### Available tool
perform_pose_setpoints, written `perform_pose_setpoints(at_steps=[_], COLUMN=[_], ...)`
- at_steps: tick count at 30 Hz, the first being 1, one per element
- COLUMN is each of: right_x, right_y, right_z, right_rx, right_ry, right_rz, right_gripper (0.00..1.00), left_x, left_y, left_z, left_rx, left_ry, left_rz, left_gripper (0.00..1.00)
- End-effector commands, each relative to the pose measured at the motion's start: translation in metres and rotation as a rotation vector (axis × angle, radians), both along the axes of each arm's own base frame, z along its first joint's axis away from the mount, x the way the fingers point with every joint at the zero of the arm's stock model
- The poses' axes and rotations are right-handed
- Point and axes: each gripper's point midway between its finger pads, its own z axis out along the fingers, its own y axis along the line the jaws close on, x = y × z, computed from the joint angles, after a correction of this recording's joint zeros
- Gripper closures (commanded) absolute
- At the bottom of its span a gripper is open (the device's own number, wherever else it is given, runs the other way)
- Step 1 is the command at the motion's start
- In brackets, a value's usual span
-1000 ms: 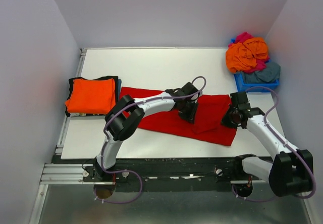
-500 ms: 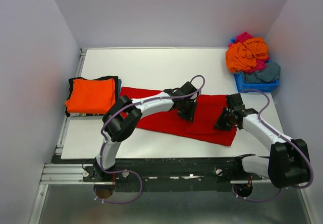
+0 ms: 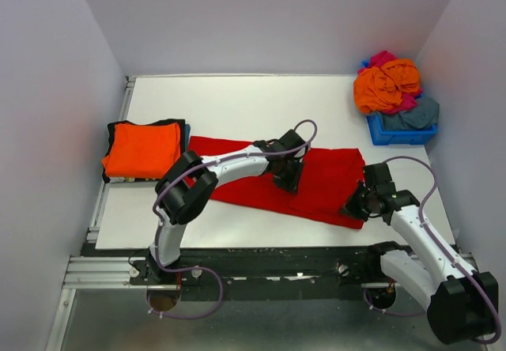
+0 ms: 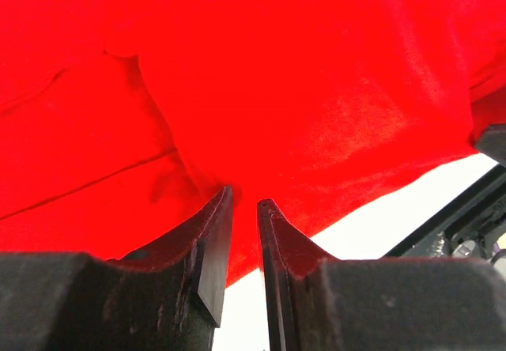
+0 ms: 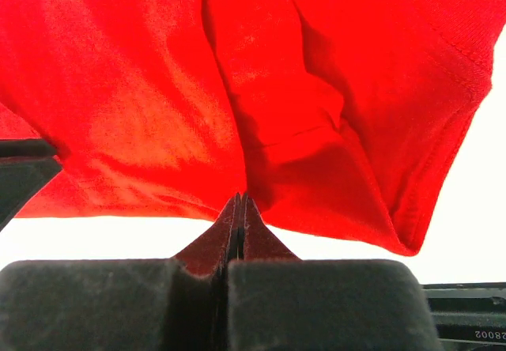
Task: Fold and stack the t-shirts
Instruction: Fold the other side of the tshirt into a rectangle
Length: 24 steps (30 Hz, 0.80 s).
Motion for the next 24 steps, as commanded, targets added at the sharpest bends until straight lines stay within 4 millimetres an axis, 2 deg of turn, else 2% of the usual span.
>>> perform_pose_setpoints(at_steps=[1,4,7,11,14,17,20,24], right_x=[0.006,0.013,0.009,0.001,0.001,0.008,0.020,0.037], right_y=[0.009,0.016,0.021,0.014,0.006,-0.007,-0.024,-0.024], right_z=[0.008,0.004,-0.004,-0.018,-0.019,-0.004,0.017,0.035], right_rx=[0.033,0.063,0.089,0.058,0.016,-0.063,-0.156,-0.167], right_ry=[-0.022,-0.018,0.013,0.038,0.042,0.020,-0.028,-0.097], right_rz=[0.040,0.044,0.052,0.041,0.024,0.008,-0.034,-0.019], right_gripper=[0.99,0.99,0.99,0.99,0.99,0.99,0.99,0.99], left_x=[0.011,0.005,-0.007,-0.024,-0.024,-0.013,0.000,0.033], left_y=[-0.010,-0.018,-0.023,-0.027,-0.034,-0.040,-0.047,-0.042], left_z=[0.048,0.052,0.049,0.040,0.035,0.041,0.059,0.083], left_rx=[-0.085,-0.125,-0.136,-0.129,-0.128,-0.130,-0.152,-0.159], left_ry=[-0.084,-0.059,-0.034,-0.021,-0.018,-0.054,-0.101,-0.185], left_rz=[0.011,-0.008,-0.040,-0.072,-0.079,-0.064,-0.056,0.015], left_gripper=[0.65,0.65,0.65,0.64,0.64,0.64,0.64,0.64])
